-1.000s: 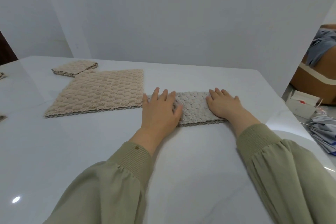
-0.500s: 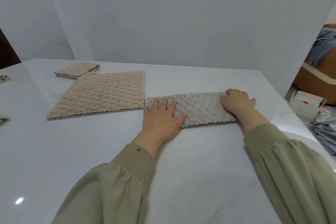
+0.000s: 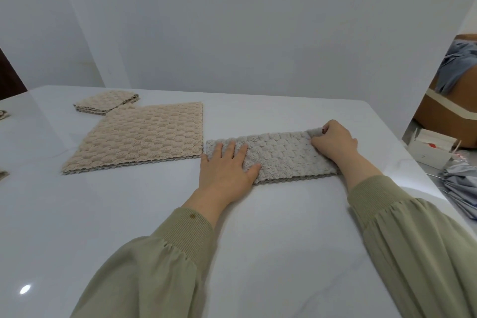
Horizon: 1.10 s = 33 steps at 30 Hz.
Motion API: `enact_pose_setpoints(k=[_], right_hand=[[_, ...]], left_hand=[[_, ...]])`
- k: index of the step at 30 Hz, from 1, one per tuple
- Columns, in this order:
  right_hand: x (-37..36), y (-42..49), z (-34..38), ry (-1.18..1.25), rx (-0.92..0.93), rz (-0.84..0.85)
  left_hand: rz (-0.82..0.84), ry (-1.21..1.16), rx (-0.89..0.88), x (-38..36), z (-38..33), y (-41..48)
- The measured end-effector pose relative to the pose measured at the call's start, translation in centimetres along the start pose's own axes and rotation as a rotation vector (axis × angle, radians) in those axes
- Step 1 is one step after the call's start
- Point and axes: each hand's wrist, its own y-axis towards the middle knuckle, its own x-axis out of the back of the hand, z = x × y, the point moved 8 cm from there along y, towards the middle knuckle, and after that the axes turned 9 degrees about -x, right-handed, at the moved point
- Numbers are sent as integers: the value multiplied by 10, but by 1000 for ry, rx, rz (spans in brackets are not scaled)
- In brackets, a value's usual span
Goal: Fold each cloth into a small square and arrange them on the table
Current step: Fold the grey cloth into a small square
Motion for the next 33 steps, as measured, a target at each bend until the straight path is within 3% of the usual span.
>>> enact_pose_setpoints(k=[6,9,15,20,23,33], right_hand=[[19,-10,21,421,124,-49],[29,-17,41,525,181,34],[38,-52,89,536,345,297],[43,-78,113,659,408,448],[48,-85,119,758,412,510],[51,-88,122,729,424,487]], left_hand=[[-8,-1,-1,1,0,1],[-39,-30,2,5,-2,-2],[-492,-401,-196,67,-11,-14],[-251,-882,-203,90,-2,1],[-153,-950,-258,97,-12,9],[-371,-1039,-207,113,-18,9]])
